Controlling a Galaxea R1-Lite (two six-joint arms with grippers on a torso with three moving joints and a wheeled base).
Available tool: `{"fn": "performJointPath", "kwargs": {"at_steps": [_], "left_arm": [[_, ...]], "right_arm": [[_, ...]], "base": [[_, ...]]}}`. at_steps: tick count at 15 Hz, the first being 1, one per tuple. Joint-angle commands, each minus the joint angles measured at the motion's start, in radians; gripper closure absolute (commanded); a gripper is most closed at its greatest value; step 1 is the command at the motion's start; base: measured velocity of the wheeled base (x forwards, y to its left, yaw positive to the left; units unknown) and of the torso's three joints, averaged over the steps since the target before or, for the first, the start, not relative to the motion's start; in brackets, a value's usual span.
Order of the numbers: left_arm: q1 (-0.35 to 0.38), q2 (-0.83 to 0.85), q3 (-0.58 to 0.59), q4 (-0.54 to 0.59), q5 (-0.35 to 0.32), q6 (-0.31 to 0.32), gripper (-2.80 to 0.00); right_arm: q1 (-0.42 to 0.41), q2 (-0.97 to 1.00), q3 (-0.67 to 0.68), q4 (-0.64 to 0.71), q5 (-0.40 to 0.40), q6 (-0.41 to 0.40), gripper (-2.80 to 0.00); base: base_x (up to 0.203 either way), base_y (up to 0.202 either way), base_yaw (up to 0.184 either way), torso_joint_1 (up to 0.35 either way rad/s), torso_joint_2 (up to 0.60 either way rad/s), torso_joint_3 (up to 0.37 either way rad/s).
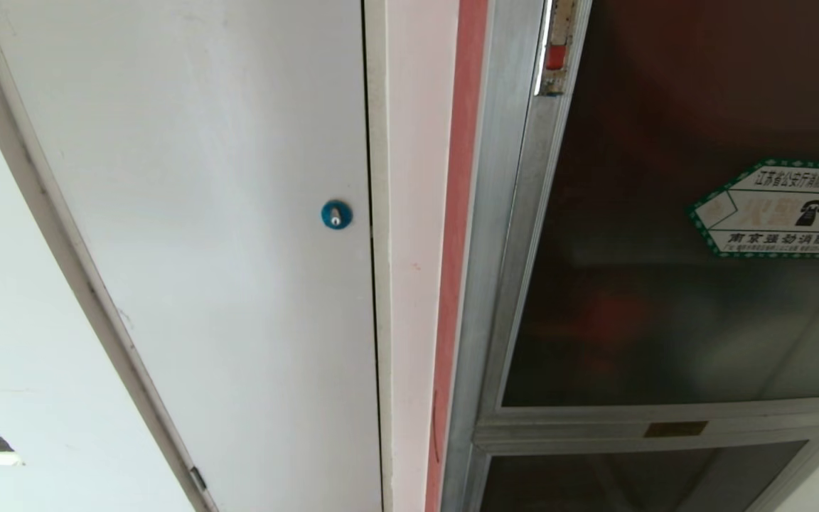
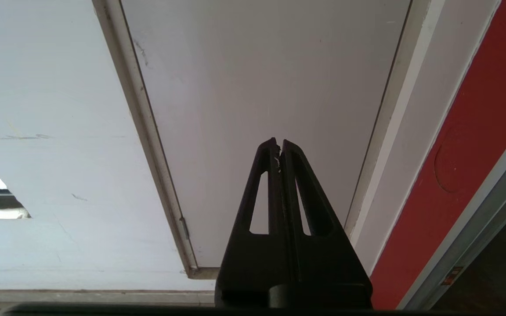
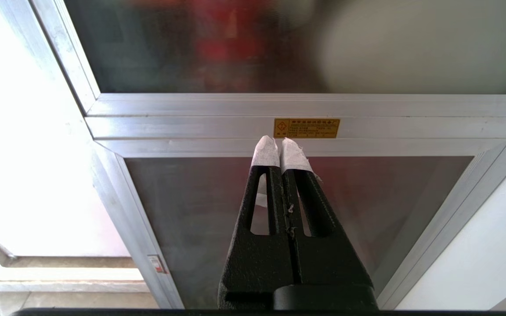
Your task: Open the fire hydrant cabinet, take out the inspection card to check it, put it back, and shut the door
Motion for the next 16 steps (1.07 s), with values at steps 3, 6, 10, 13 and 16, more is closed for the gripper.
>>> {"fn": "performJointPath", "kwargs": {"at_steps": [3, 6, 10, 13, 16], "left_arm": [[0.000, 0.001, 0.012, -0.001, 0.000, 0.000, 0.00], [0.000, 0.001, 0.011, -0.001, 0.000, 0.000, 0.00], [0.000, 0.001, 0.012, -0.001, 0.000, 0.000, 0.00], [0.000, 0.001, 0.012, -0.001, 0.000, 0.000, 0.00], [0.000, 0.001, 0.012, -0.001, 0.000, 0.000, 0.00]], "right_arm": [[0.000, 0.002, 0.000, 0.000, -0.001, 0.001, 0.00], [0.000, 0.002, 0.000, 0.000, 0.001, 0.001, 0.00], [0.000, 0.002, -0.001, 0.002, 0.001, -0.002, 0.00], [0.000, 0.000, -0.015, 0.009, 0.004, -0.001, 0.00], [0.000, 0.008, -0.082, 0.026, 0.006, -0.002, 0.00]], "base": [[0.000, 0.000, 0.000, 0.000, 0.00, 0.000], [0.000, 0.000, 0.000, 0.000, 0.00, 0.000], [0.000, 0.000, 0.000, 0.000, 0.00, 0.000], [0.000, 0.000, 0.000, 0.000, 0.00, 0.000], [0.000, 0.000, 0.000, 0.000, 0.00, 0.000]]}}
